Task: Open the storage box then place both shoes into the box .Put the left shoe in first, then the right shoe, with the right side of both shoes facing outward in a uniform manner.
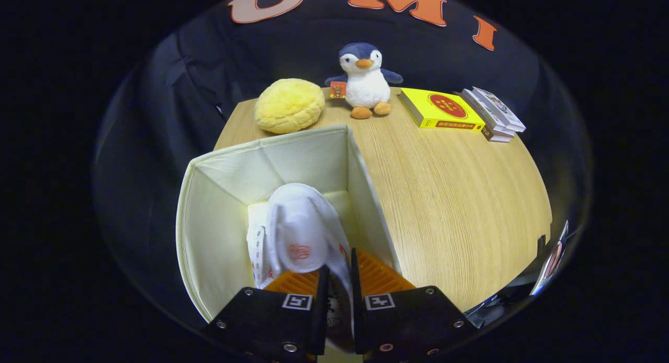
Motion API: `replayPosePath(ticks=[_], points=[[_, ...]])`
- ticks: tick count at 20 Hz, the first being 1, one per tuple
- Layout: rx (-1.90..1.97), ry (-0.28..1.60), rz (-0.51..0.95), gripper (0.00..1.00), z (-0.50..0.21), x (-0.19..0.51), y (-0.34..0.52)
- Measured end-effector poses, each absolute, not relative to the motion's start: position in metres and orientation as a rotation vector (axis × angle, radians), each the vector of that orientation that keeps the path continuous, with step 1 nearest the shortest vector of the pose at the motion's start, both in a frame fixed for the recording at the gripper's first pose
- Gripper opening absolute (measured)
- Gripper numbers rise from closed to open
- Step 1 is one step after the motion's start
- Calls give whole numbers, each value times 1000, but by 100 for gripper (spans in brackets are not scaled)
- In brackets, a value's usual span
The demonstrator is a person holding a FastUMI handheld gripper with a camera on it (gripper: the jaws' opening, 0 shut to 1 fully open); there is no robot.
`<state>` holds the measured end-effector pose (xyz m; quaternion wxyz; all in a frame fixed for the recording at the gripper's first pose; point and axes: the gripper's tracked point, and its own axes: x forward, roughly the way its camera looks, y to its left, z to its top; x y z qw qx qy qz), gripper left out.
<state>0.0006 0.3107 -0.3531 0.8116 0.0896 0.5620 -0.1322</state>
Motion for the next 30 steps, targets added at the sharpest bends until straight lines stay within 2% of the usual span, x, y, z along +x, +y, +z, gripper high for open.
replayPosePath(ticks=[2,8,9,12,14,18,24,30], points=[[243,1180,-235,18,-347,5,316],[350,1077,-72,33,-299,17,304],[347,1050,-49,38,-289,19,297],[338,943,8,48,-260,24,270],[347,852,35,50,-237,28,248],[333,690,32,57,-193,29,190],[293,464,-8,58,-137,23,101],[233,298,-20,74,-101,12,42]])
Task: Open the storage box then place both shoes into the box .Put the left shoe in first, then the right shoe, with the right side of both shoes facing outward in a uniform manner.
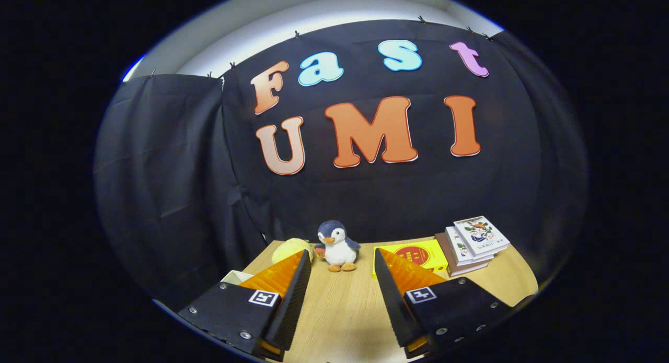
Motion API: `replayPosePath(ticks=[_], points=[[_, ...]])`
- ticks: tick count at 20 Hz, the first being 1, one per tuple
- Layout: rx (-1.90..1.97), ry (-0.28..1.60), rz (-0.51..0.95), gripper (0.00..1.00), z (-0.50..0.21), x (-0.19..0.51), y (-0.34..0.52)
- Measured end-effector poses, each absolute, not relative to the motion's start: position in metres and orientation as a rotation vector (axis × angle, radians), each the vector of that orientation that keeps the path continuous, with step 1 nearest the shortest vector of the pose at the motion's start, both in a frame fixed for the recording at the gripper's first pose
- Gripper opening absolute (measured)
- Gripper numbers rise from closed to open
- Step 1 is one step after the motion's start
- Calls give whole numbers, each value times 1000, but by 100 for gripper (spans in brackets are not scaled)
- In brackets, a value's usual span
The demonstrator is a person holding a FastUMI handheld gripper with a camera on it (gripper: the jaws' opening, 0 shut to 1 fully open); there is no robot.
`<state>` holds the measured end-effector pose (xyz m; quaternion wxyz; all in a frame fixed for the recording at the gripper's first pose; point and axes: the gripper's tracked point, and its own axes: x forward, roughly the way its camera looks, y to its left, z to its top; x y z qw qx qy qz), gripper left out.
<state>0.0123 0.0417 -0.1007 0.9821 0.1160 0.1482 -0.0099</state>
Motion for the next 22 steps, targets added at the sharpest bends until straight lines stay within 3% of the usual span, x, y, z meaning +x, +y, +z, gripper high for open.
replayPosePath(ticks=[3,7,22], points=[[222,192,-8,85,-82,8,25],[154,112,-16,91,-75,-3,6],[162,87,9,92,-68,-16,-11]])
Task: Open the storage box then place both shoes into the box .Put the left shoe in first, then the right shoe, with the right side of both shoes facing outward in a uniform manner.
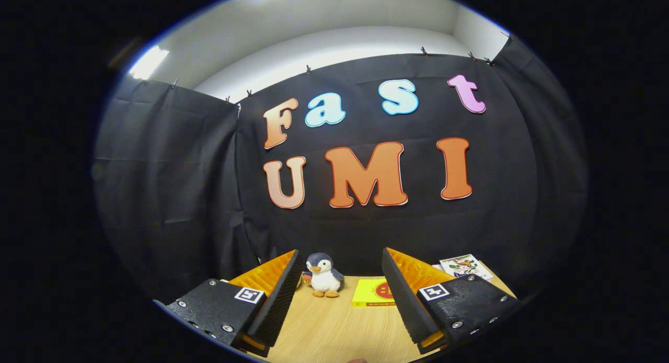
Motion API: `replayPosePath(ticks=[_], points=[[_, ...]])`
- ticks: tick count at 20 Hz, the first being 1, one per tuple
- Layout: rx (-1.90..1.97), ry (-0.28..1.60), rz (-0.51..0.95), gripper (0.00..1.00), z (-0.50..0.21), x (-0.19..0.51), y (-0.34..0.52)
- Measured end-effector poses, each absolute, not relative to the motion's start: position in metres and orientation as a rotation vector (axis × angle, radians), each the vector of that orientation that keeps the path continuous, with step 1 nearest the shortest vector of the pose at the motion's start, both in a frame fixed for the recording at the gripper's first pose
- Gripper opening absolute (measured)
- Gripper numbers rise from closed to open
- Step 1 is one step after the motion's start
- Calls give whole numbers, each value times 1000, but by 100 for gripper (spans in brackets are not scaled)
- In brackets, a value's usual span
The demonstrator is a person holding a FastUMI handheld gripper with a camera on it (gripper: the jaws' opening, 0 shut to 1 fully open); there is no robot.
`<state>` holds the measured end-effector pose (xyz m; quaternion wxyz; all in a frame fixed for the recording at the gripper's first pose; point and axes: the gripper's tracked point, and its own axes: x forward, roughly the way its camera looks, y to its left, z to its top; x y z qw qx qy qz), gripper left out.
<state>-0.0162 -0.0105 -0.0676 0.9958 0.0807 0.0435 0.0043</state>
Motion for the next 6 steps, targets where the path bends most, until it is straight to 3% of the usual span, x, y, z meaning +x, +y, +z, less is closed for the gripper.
replayPosePath(ticks=[6], points=[[150,97,7,92,-67,-20,-11]])
